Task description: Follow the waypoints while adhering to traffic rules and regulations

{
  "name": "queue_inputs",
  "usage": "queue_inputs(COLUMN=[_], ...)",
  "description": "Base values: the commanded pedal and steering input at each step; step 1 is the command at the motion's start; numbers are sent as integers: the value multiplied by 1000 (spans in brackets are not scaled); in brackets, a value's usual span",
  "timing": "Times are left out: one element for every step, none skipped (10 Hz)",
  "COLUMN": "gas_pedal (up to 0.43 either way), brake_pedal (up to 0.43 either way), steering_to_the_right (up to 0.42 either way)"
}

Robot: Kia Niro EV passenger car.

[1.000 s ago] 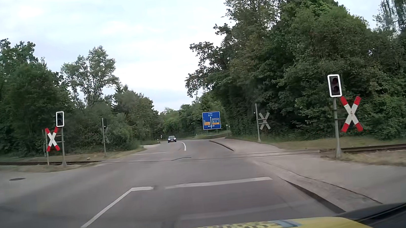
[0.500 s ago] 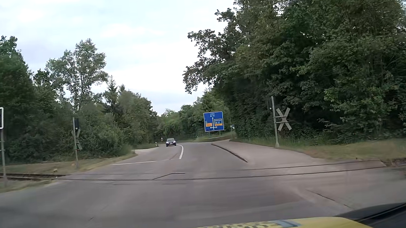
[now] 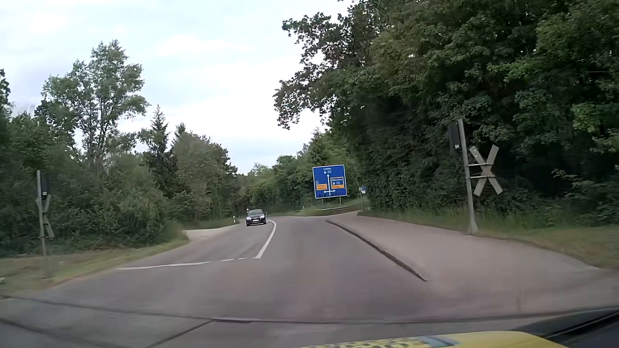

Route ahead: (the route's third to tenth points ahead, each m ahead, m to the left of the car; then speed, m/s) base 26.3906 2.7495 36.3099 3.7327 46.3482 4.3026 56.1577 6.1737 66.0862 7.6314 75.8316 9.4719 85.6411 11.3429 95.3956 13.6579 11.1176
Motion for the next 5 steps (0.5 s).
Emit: queue_inputs(gas_pedal=[67, 67, 67, 79, 87], brake_pedal=[0, 0, 0, 0, 0], steering_to_the_right=[-10, -11, -19, -24, -24])
